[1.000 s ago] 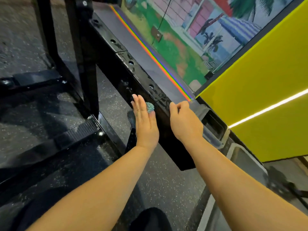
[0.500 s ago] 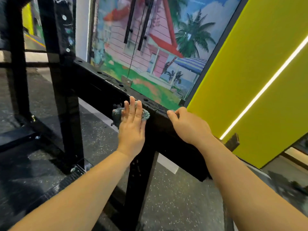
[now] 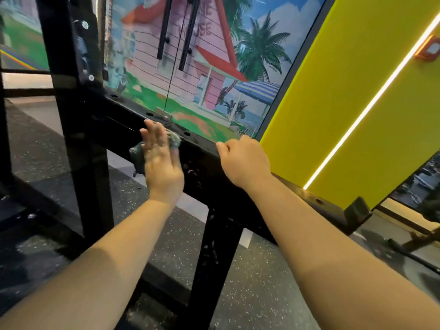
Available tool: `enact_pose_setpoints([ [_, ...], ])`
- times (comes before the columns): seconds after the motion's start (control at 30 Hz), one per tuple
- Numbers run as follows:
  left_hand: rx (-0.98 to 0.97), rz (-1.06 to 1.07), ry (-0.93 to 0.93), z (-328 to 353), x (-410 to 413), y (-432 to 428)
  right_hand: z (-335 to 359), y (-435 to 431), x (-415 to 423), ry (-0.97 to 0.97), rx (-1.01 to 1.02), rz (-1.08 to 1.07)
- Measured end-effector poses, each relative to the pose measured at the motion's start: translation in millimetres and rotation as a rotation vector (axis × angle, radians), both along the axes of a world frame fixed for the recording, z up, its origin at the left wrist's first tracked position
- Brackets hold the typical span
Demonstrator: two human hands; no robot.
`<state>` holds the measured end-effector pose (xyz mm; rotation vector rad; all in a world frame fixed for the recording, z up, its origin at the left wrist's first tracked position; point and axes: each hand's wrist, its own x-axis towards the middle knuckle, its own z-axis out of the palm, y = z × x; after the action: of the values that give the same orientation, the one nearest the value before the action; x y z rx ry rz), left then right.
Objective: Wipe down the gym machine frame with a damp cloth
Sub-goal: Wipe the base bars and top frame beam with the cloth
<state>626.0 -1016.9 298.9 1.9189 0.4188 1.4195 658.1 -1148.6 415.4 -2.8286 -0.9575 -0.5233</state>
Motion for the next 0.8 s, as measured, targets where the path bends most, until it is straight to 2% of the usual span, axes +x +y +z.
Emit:
enact_pose_setpoints([
  [0.03,-0.149,0.003,0.006,7.1,1.9,-0.5,-1.5,1.1,2.0,0.012,-0.004,-0.025],
  [0.07,-0.205,0.007,0.000,11.5,2.5,-9.4,-0.9,2.4,2.2,0.034,-0.008,-0.047],
  [0.1,-0.149,0.009,-0.011,9.4,2.8,-21.2,-0.5,5.5,2.3,0.055,-0.014,-0.066],
  [0.2,0.282,-0.067,-0.033,-17.7,1.6,-31.6,0.9,7.5,1.9,0.041,0.003,-0.080],
  [0.27,0.368,-0.045,-0.021,-21.2,1.3,-0.6,-1.6,6.4,0.1,-0.024,0.024,-0.069],
  [0.3,0.285,-0.014,-0.009,-16.5,0.3,12.6,-3.6,6.9,-0.9,-0.050,0.036,-0.065],
  [0.4,-0.173,0.025,-0.025,6.6,1.5,13.0,-4.5,9.0,-3.2,-0.085,0.065,-0.076],
  [0.43,-0.188,0.023,-0.034,6.5,2.7,-2.6,-5.3,9.6,-3.3,-0.093,0.069,-0.080],
  [0.53,0.174,-0.059,-0.060,-18.5,5.2,-50.1,-6.5,8.5,-3.8,-0.129,0.084,-0.100],
  [0.63,0.328,-0.069,-0.061,-28.6,4.4,-27.1,-9.4,6.8,-4.5,-0.146,0.080,-0.105],
  [0.67,0.284,-0.039,-0.044,-23.4,3.3,-16.2,-9.9,6.4,-4.4,-0.139,0.077,-0.105],
  [0.77,-0.149,0.006,-0.048,2.6,4.6,-7.9,-10.2,7.4,-3.5,-0.139,0.078,-0.116],
  [0.8,-0.211,0.013,-0.059,6.6,5.5,-18.9,-10.6,7.9,-4.2,-0.138,0.081,-0.123],
])
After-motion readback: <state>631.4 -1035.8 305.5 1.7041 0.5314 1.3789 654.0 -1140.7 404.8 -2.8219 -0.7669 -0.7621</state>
